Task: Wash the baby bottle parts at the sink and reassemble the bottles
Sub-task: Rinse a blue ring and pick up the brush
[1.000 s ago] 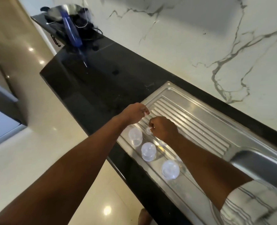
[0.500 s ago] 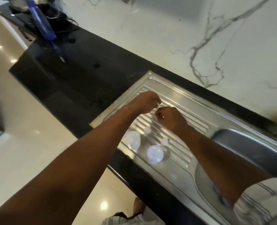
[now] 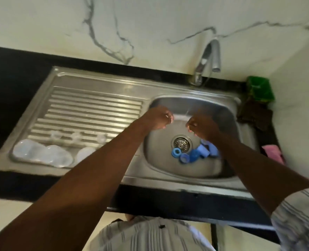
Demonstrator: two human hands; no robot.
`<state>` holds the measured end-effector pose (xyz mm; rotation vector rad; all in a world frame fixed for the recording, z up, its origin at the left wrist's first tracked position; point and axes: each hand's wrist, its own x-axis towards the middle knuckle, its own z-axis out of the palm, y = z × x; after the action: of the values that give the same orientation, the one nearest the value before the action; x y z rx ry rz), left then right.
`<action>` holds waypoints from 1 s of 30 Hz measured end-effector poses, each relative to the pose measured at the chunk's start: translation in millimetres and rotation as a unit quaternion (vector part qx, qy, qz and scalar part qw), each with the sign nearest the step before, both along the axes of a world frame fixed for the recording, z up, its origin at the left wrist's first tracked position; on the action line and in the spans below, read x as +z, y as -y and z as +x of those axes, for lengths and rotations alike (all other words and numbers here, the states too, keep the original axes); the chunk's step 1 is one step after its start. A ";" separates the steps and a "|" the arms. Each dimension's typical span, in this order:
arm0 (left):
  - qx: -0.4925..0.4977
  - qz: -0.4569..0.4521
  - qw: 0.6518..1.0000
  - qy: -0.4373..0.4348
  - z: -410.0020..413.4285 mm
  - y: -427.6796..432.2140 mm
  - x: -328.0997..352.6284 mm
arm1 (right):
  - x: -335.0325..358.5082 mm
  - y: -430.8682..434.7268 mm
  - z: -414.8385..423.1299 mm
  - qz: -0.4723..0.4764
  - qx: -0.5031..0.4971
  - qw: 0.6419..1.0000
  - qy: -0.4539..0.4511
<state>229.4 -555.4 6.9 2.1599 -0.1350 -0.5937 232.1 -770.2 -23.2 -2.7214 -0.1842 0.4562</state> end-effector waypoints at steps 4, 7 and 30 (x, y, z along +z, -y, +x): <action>0.002 0.032 0.999 -0.012 -1.8 26.0 -16.2 | -24.1 35.7 -11.7 0.010 0.005 1.000 -0.011; 0.020 0.053 0.998 -0.037 -2.5 40.6 -28.9 | -43.8 41.6 -11.8 -0.001 0.028 0.997 -0.066; 0.111 0.058 0.981 -0.148 -12.7 36.8 -79.0 | -157.2 -7.4 -1.1 -0.174 0.158 0.960 -0.151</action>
<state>216.6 -592.1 -72.0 2.1334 0.3045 -0.7982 231.0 -762.8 -180.3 -2.9165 -0.5017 1.0795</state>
